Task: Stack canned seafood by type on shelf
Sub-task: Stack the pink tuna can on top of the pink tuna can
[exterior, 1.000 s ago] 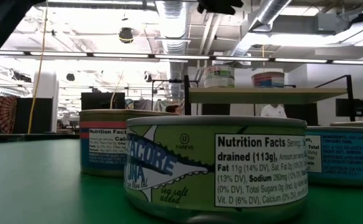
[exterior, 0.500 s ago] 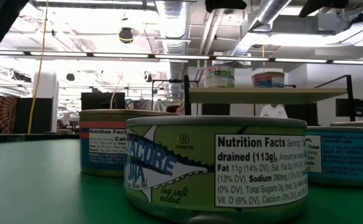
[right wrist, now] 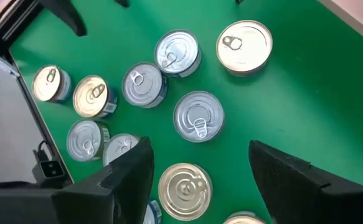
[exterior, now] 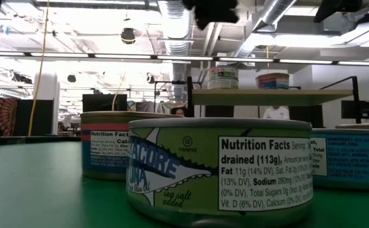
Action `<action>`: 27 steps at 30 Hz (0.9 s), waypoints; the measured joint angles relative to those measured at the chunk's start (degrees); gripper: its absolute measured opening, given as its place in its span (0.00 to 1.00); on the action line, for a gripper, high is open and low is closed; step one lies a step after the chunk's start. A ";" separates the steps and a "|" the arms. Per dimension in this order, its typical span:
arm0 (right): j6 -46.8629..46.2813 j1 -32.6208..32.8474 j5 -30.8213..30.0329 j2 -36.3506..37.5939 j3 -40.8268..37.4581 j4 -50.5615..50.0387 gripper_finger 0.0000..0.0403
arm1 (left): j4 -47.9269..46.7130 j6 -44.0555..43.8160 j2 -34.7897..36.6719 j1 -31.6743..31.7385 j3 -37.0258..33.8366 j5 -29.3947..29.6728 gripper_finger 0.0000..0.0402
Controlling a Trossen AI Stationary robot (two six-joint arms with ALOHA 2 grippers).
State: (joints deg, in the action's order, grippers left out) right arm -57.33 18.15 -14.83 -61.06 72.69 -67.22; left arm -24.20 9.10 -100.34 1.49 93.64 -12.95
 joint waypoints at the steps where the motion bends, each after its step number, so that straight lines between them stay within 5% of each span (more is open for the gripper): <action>1: -0.15 -0.19 -0.02 0.00 0.00 -0.12 0.70 | 1.69 -1.11 2.00 -0.30 -3.29 0.02 0.43; 12: -1.89 -7.33 -1.58 -7.84 0.04 9.69 0.70 | 0.65 -17.22 21.43 -3.42 -30.91 -5.43 0.43; 19: -8.54 -7.33 2.97 -15.99 0.04 19.70 0.70 | 0.71 -34.14 26.01 -5.11 -40.68 -12.30 0.43; 22: -8.80 -5.82 3.67 -17.46 0.04 20.29 0.70 | 0.92 -38.59 25.51 -8.68 -41.69 -9.57 0.43; 27: -9.07 -2.61 3.78 -17.70 0.07 19.99 0.70 | 7.44 -50.40 21.92 -16.05 -41.71 2.99 0.43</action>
State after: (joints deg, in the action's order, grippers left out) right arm -66.41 15.54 -11.05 -78.76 72.75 -47.23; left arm -16.77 -41.30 -78.41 -14.56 51.92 -9.96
